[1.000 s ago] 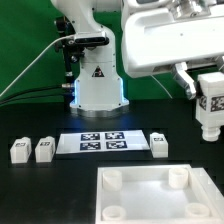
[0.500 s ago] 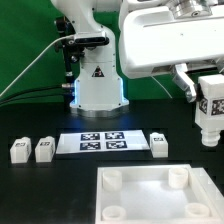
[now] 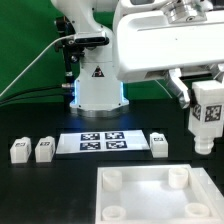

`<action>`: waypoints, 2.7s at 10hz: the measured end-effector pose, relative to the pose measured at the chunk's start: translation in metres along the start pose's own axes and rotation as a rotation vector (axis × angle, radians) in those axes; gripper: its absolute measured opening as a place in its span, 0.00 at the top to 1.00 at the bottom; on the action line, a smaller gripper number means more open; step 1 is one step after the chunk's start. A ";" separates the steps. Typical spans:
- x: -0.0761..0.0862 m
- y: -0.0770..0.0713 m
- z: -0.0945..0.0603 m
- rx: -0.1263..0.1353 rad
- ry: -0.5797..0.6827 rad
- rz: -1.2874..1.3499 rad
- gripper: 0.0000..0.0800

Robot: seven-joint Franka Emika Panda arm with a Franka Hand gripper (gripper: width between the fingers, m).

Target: Assemble one leg

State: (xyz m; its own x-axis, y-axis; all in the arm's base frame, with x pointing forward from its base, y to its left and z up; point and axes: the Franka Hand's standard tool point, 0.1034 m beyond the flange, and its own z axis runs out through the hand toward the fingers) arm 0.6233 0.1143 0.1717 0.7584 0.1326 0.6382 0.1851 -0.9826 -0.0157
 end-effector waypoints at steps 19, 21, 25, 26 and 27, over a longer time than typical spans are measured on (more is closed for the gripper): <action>-0.068 0.000 0.066 0.008 -0.060 -0.016 0.64; -0.066 0.000 0.069 0.016 -0.035 -0.026 0.64; -0.058 -0.001 0.074 0.040 -0.078 -0.044 0.64; -0.059 -0.001 0.075 0.039 -0.076 -0.043 0.64; -0.060 -0.001 0.075 0.040 -0.078 -0.043 0.51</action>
Offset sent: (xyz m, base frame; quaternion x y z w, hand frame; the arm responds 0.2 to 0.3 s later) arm -0.0001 0.0034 -0.0430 0.0083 0.0299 0.0117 0.9994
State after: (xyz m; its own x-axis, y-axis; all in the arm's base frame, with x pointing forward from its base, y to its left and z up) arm 0.6252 0.1171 0.0756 0.7951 0.1861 0.5772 0.2422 -0.9700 -0.0208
